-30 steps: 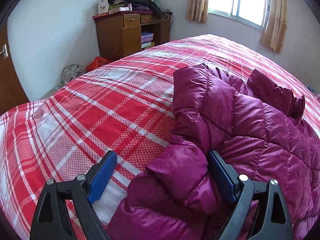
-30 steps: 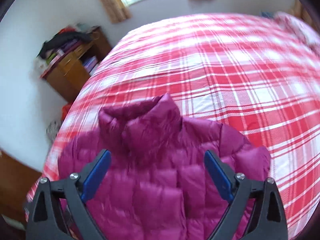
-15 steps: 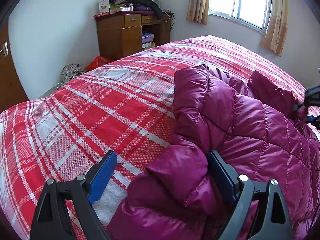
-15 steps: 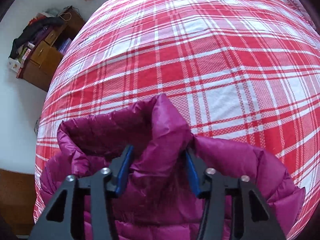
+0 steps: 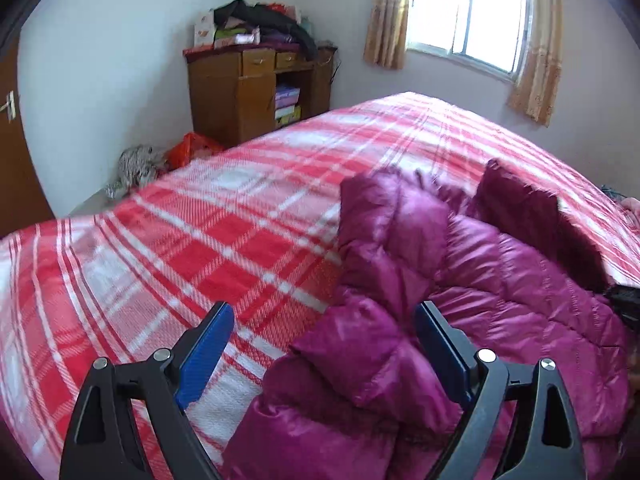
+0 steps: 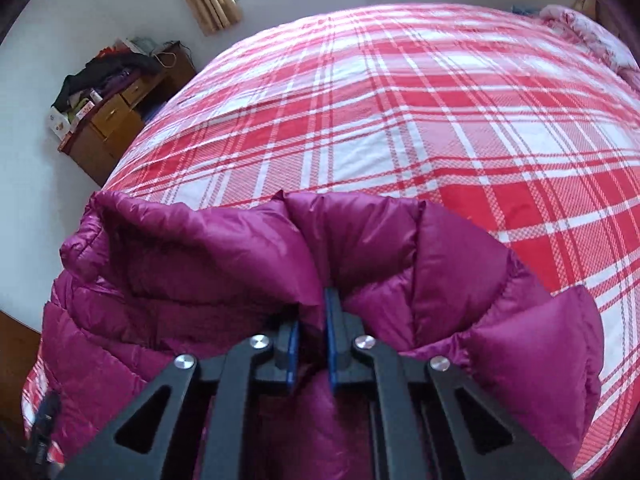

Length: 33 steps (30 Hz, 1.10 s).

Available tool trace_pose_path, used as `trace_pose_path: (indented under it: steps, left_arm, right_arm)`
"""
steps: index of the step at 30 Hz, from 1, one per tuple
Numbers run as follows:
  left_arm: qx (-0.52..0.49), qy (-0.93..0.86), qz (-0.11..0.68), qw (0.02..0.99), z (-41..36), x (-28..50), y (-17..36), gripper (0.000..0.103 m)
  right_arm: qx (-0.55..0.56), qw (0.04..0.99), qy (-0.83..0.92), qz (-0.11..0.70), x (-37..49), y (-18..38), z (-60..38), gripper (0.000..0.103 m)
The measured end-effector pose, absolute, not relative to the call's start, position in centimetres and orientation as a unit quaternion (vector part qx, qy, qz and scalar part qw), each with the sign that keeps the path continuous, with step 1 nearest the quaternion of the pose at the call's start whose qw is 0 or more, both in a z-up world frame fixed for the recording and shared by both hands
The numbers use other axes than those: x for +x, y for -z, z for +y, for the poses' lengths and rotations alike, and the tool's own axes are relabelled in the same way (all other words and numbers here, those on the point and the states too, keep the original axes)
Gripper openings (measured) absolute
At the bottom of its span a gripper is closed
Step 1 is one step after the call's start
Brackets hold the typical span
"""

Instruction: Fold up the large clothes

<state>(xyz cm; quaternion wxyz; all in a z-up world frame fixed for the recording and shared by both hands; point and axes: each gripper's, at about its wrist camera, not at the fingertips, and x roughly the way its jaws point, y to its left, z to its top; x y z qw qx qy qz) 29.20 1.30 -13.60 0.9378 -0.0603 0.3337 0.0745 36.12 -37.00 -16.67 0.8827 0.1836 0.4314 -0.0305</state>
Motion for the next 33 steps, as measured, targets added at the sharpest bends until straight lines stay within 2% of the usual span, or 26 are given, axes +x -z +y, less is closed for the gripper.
trace_pose_path:
  steps: [5,9,14,19,20,21,22,23,26,33]
  left_arm:
    - [-0.052,-0.021,0.28,0.958,-1.4,30.2,6.7,0.092]
    - [-0.049,0.038,0.311,0.948,-6.0,37.0,3.9,0.092]
    - [-0.011,0.053,0.393,0.918,-12.6,45.5,8.1,0.092]
    - [0.069,0.027,0.41,0.909,-16.4,46.5,11.4,0.091]
    - [0.071,-0.001,0.413,0.908,-16.1,46.4,11.9,0.082]
    - [0.062,-0.017,0.422,0.904,-15.1,46.1,12.2,0.062]
    - [0.05,-0.031,0.437,0.898,-14.2,45.7,12.9,0.049]
    - [0.036,-0.044,0.452,0.89,-13.2,45.3,13.5,0.033]
    - [-0.036,-0.053,0.473,0.879,-10.4,43.8,15.6,0.026]
    - [-0.065,-0.077,0.406,0.908,-10.2,41.3,17.6,0.027]
  right_arm:
    - [0.138,0.904,0.043,0.402,35.6,16.5,-35.8,0.011]
    - [0.165,0.903,0.03,0.395,35.2,16.6,-36.7,0.011]
    - [0.181,0.903,0.022,0.388,34.9,16.7,-37.2,0.011]
    - [0.193,0.903,0.015,0.384,34.6,16.9,-37.3,0.011]
    - [0.195,0.903,0.014,0.384,34.7,16.9,-37.3,0.011]
    - [0.195,0.903,0.014,0.384,34.6,16.9,-37.3,0.011]
    - [0.195,0.903,0.015,0.384,34.6,16.9,-37.2,0.011]
    - [0.195,0.902,0.015,0.384,34.6,16.9,-37.2,0.011]
    - [0.198,0.902,0.012,0.384,34.5,17.0,-37.3,0.011]
    - [0.186,0.903,0.013,0.386,34.5,16.8,-37.1,0.015]
